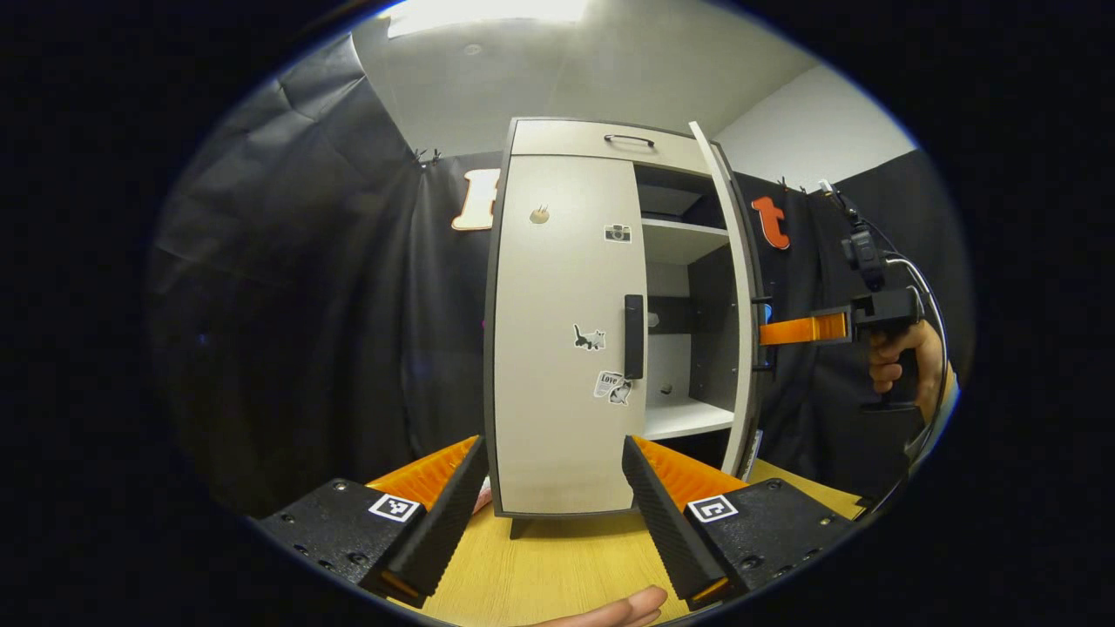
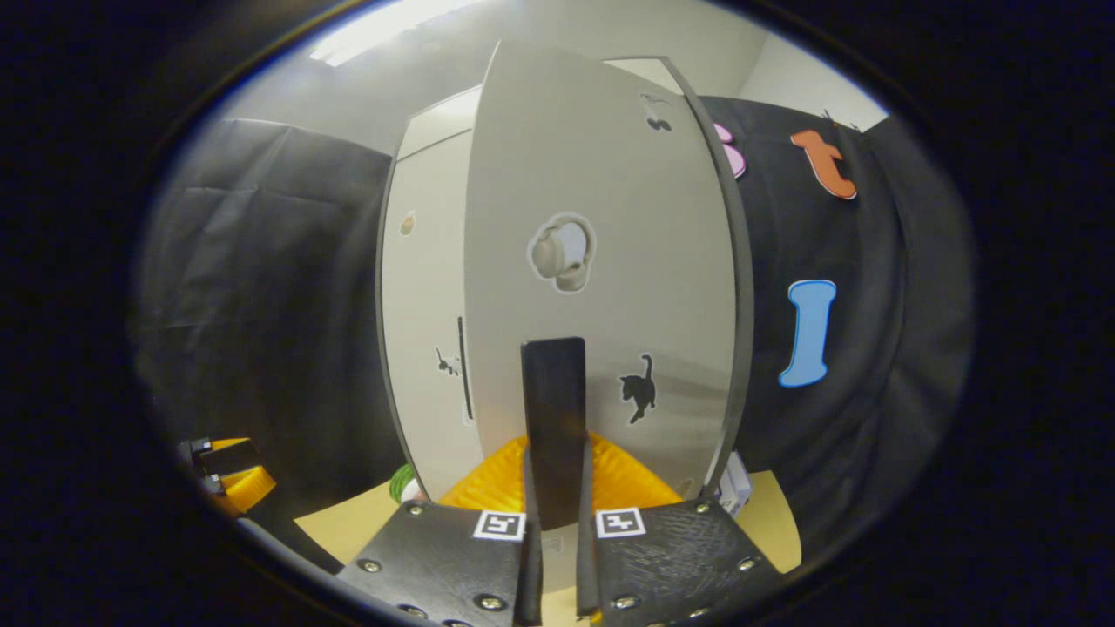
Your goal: Open the right door of the double-door shoe cabinet with the right hand, and open the left door with the left hand.
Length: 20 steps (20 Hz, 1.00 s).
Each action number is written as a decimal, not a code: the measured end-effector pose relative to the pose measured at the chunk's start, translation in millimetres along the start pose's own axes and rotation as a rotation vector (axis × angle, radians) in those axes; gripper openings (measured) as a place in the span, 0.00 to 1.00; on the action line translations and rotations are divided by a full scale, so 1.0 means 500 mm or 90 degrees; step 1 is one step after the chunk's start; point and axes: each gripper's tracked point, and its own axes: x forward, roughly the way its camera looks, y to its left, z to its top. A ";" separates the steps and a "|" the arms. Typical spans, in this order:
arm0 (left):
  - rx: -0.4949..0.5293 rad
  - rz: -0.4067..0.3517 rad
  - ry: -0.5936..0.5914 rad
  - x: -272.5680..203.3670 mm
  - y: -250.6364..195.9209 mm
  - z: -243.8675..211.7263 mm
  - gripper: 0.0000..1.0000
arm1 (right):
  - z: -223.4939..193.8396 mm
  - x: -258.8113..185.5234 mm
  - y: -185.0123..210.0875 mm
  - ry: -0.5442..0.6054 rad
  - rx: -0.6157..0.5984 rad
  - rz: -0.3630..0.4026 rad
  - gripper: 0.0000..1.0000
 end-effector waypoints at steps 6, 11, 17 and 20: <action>0.003 -0.018 0.002 0.000 -0.029 -0.003 0.96 | 0.001 -0.015 -0.017 -0.005 0.000 -0.004 0.15; -0.002 -0.020 0.003 0.000 -0.034 -0.005 0.96 | 0.003 -0.023 -0.028 -0.009 -0.001 -0.001 0.15; 0.003 -0.026 0.018 0.011 -0.047 -0.024 0.96 | 0.007 -0.031 -0.051 -0.025 -0.002 -0.014 0.14; 0.002 -0.034 0.020 0.017 -0.063 -0.030 0.96 | 0.014 -0.033 -0.079 -0.046 -0.013 -0.043 0.14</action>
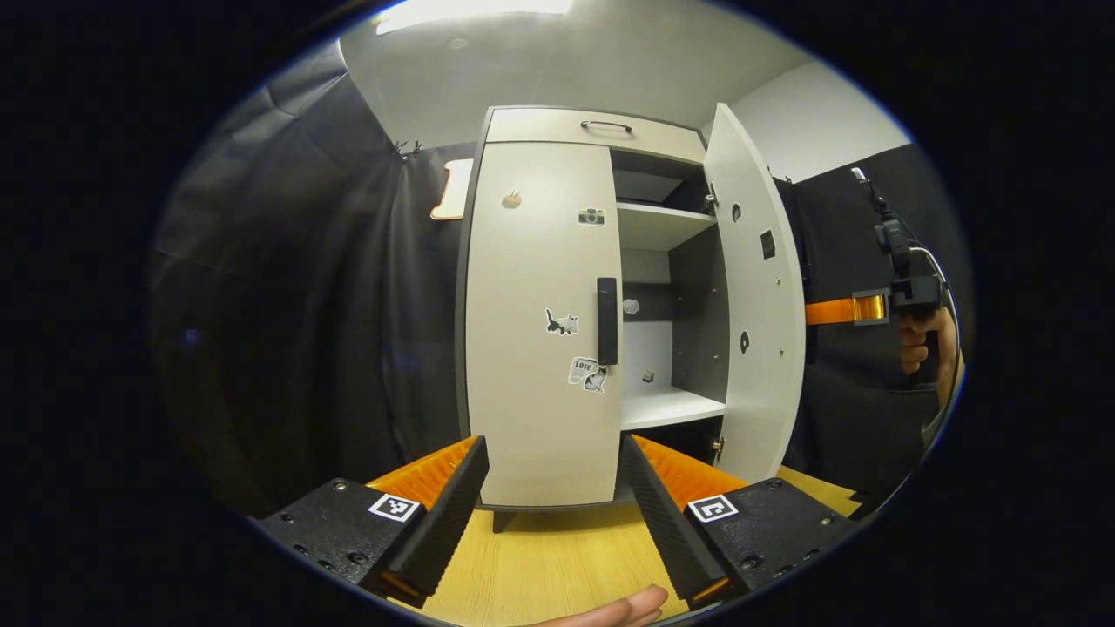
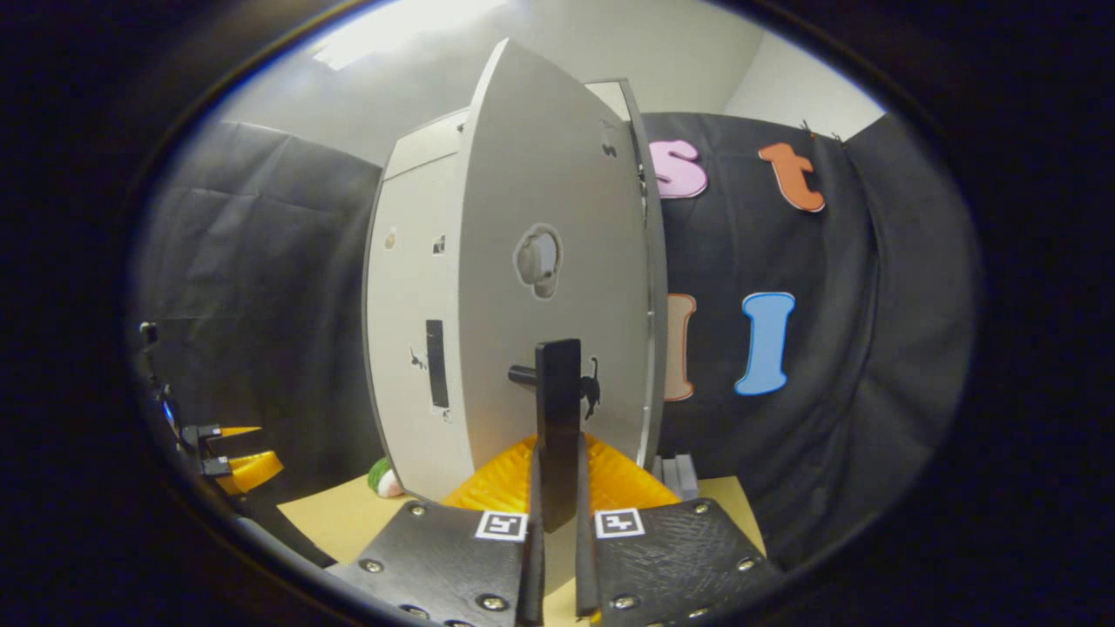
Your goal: Open the right door of the double-door shoe cabinet with the right hand, and open the left door with the left hand.
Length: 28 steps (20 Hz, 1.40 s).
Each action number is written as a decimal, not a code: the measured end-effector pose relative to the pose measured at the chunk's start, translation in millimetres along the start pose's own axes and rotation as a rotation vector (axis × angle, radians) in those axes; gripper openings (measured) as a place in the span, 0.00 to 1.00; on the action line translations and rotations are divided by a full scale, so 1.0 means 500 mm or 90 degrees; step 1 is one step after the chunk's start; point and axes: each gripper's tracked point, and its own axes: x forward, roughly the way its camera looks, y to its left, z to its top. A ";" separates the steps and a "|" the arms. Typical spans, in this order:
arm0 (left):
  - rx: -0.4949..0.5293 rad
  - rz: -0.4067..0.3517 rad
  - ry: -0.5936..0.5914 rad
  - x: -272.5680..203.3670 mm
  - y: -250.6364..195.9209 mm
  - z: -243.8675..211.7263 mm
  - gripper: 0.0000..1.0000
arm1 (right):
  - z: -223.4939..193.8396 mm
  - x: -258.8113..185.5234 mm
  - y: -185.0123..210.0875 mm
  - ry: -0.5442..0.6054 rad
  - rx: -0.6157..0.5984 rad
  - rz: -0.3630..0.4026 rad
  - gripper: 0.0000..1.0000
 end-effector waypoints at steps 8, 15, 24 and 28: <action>0.008 -0.017 0.015 0.025 -0.041 -0.020 0.96 | -0.017 -0.034 -0.123 -0.022 0.051 -0.048 0.00; 0.011 -0.002 0.021 0.060 -0.041 -0.025 0.96 | -0.008 -0.012 -0.117 -0.022 0.020 -0.052 0.00; -0.047 0.009 -0.039 0.193 -0.002 0.050 0.95 | -0.035 -0.065 -0.133 -0.033 -0.022 -0.103 0.13; -0.064 -0.005 -0.032 0.276 0.005 0.079 0.96 | -0.052 -0.110 -0.161 -0.062 0.006 -0.178 0.73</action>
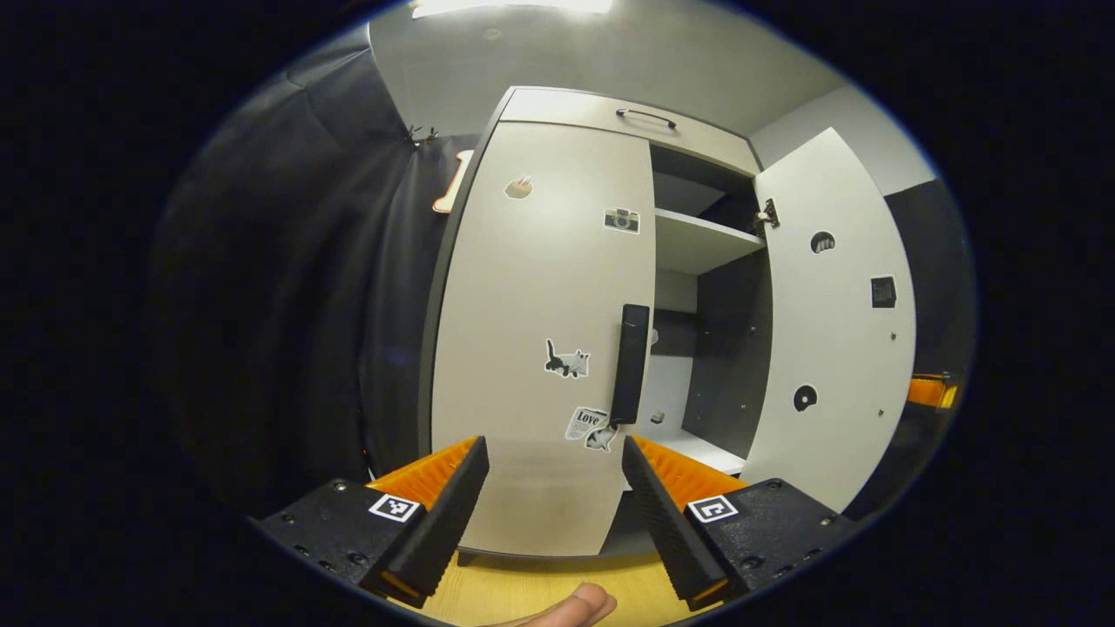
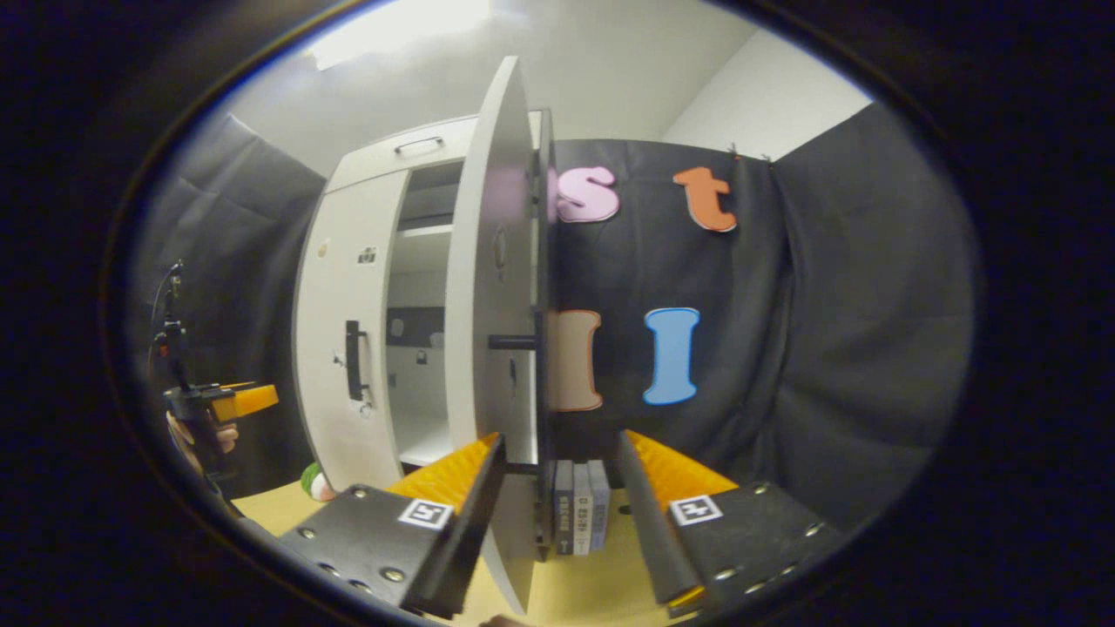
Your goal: Open the right door of the double-door shoe cabinet with the right hand, and open the left door with the left hand.
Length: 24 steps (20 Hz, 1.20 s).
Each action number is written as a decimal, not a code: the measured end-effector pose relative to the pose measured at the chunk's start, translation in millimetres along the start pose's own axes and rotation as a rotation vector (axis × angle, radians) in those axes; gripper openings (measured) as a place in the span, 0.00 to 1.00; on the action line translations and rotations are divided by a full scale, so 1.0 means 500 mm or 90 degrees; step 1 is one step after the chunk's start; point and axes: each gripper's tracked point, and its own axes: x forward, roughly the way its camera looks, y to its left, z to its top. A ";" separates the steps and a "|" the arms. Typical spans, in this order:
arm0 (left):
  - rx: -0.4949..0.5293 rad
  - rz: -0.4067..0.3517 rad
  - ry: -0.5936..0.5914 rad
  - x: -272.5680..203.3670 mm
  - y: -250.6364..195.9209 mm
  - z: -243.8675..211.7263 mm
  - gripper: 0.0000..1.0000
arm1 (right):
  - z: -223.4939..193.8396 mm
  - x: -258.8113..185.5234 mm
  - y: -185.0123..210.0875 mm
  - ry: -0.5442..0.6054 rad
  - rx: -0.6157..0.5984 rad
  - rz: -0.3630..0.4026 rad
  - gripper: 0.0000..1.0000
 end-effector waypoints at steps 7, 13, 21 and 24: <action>-0.004 0.012 0.044 0.143 -0.004 0.007 0.96 | -0.042 -0.088 0.027 -0.002 0.045 0.005 0.94; 0.031 -0.034 0.041 0.252 -0.074 0.025 0.96 | -0.078 -0.134 0.085 0.004 0.075 0.045 0.98; 0.092 0.072 0.053 0.317 -0.075 0.040 0.92 | -0.071 -0.167 0.075 -0.007 0.074 0.052 0.94; 0.086 0.077 0.062 0.316 -0.076 0.046 0.91 | -0.062 -0.185 0.081 -0.015 0.084 0.065 0.99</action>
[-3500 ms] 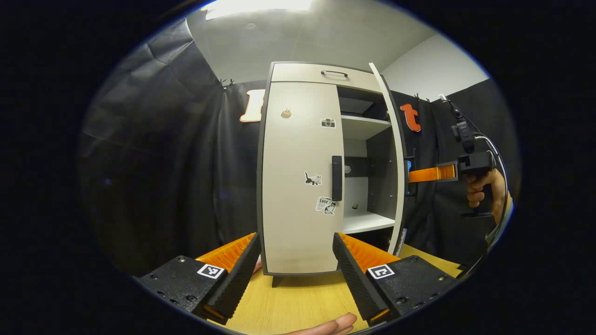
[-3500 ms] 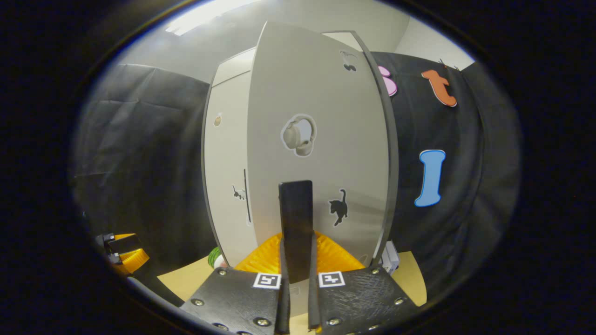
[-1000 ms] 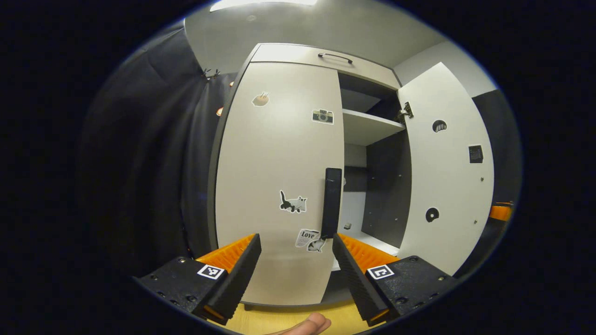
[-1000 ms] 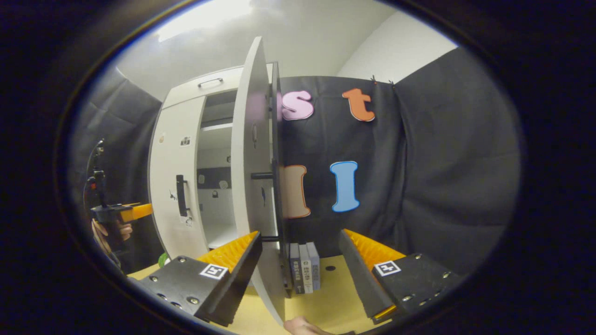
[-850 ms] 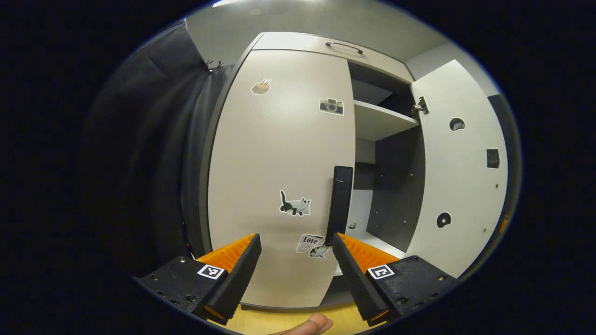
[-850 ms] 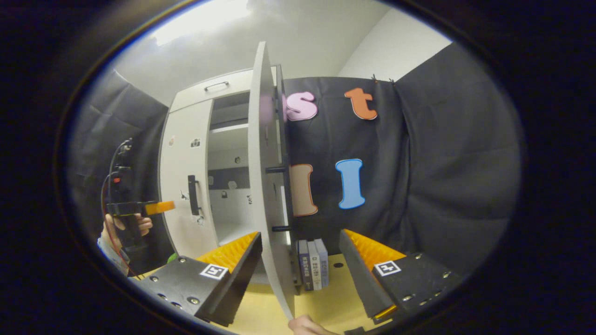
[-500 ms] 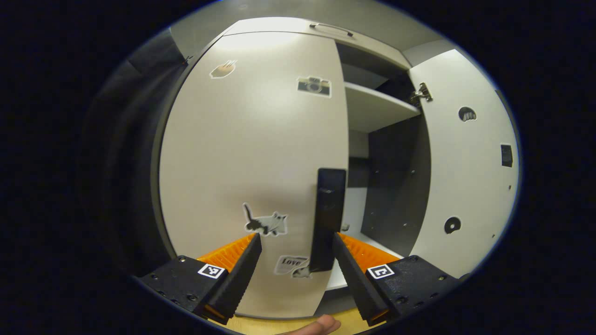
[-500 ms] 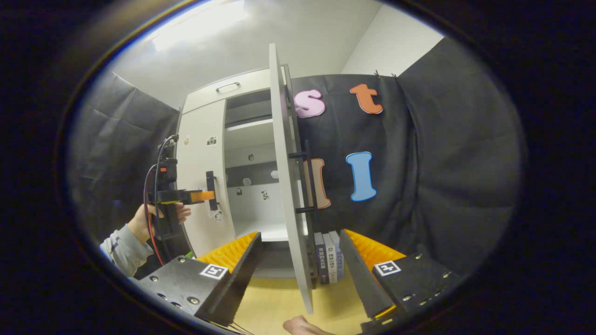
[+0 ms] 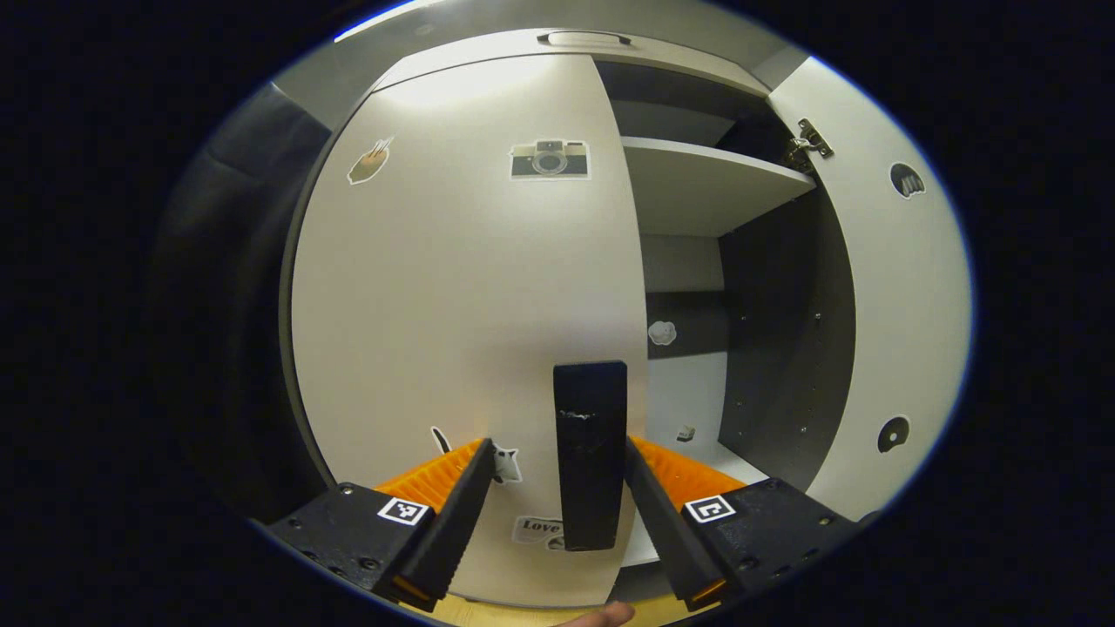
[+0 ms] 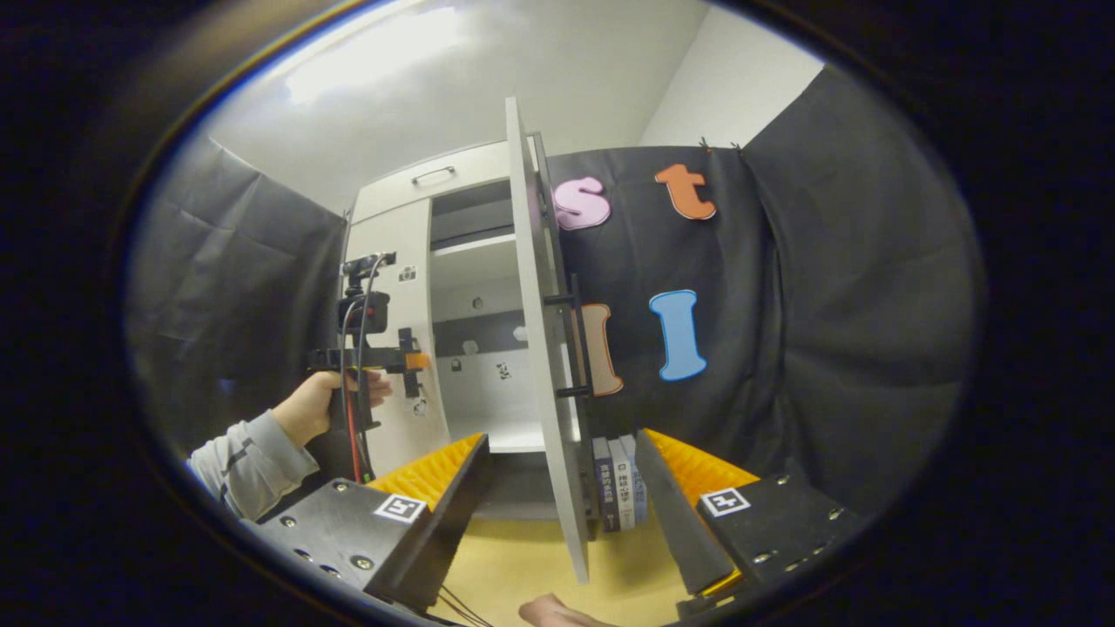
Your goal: Open the right door of the double-door shoe cabinet with the right hand, and open the left door with the left hand.
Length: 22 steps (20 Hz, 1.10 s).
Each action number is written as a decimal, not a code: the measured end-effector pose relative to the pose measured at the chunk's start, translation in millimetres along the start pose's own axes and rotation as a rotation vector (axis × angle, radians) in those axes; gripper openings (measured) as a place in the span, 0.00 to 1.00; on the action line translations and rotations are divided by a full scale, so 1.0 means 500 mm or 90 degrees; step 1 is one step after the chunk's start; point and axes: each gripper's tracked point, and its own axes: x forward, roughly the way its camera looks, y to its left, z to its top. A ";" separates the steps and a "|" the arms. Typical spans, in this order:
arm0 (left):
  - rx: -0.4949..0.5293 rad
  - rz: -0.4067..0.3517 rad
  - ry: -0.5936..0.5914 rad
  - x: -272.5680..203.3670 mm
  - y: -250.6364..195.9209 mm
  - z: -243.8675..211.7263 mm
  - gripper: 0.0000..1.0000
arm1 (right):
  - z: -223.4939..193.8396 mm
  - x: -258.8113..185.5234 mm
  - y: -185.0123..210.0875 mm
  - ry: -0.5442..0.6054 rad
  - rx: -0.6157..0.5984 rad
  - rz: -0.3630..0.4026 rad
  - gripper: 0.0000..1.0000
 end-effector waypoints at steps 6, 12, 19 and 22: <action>0.017 0.004 0.016 -0.018 -0.029 -0.001 0.46 | 0.019 -0.017 0.023 -0.017 0.001 0.007 0.98; 0.006 -0.022 0.023 -0.005 -0.032 -0.010 0.24 | 0.001 -0.012 0.074 0.012 -0.028 0.019 0.99; 0.009 -0.055 0.029 -0.067 -0.023 -0.010 0.23 | 0.000 0.012 0.099 0.015 -0.022 0.021 0.98; 0.006 -0.077 0.029 -0.104 -0.012 -0.011 0.24 | -0.009 0.009 0.121 0.020 -0.032 0.022 0.98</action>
